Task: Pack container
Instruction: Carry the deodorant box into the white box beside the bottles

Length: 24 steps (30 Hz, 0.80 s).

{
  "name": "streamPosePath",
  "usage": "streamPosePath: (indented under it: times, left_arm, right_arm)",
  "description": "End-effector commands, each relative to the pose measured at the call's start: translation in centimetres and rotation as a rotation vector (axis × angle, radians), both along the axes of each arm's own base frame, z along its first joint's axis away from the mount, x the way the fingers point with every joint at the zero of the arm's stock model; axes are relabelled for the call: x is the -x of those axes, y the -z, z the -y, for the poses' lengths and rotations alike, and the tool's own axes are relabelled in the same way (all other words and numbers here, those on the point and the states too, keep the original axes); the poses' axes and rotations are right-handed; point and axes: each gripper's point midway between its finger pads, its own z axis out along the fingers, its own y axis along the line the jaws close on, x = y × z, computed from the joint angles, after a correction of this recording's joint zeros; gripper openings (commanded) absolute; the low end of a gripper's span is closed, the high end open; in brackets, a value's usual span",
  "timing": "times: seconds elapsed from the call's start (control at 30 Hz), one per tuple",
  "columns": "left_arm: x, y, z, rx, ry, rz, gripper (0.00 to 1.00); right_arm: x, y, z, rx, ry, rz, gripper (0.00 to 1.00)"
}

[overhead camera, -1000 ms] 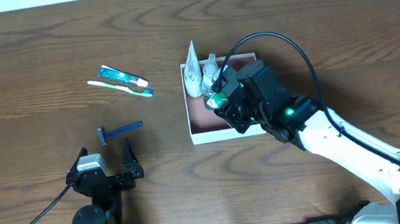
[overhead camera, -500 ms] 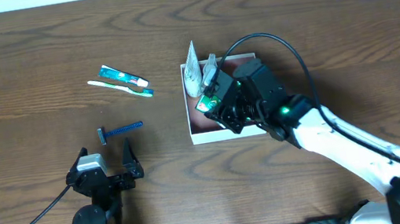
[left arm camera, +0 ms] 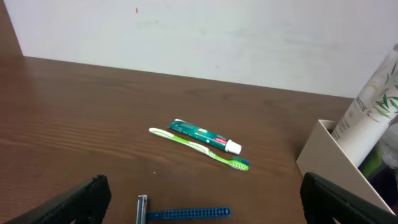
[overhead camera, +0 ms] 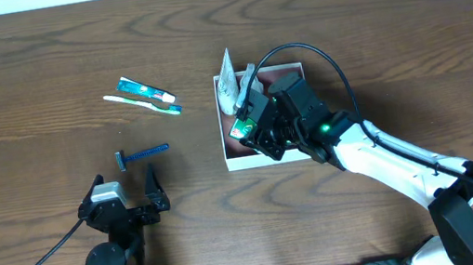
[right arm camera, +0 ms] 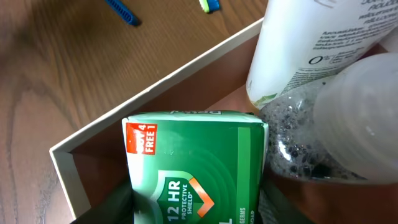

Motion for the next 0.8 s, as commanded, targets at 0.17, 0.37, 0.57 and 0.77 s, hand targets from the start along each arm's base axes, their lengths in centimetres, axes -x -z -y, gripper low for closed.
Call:
streamPosePath:
  times: [0.17, 0.37, 0.57, 0.77]
  left_arm:
    - [0.09, 1.66, 0.08, -0.01, 0.008, -0.052, 0.98]
    - [0.09, 1.66, 0.08, -0.01, 0.008, -0.052, 0.98]
    - [0.09, 1.66, 0.08, -0.01, 0.008, -0.052, 0.98]
    - [0.09, 1.66, 0.08, -0.01, 0.008, -0.052, 0.98]
  right_arm:
    - [0.19, -0.6, -1.0, -0.021, -0.042, 0.016, 0.38]
    - [0.18, -0.64, -1.06, -0.021, -0.045, 0.021, 0.45]
    - [0.21, -0.69, -1.16, -0.02, -0.052, 0.028, 0.65]
    - [0.21, -0.69, -1.17, -0.021, -0.053, 0.028, 0.72]
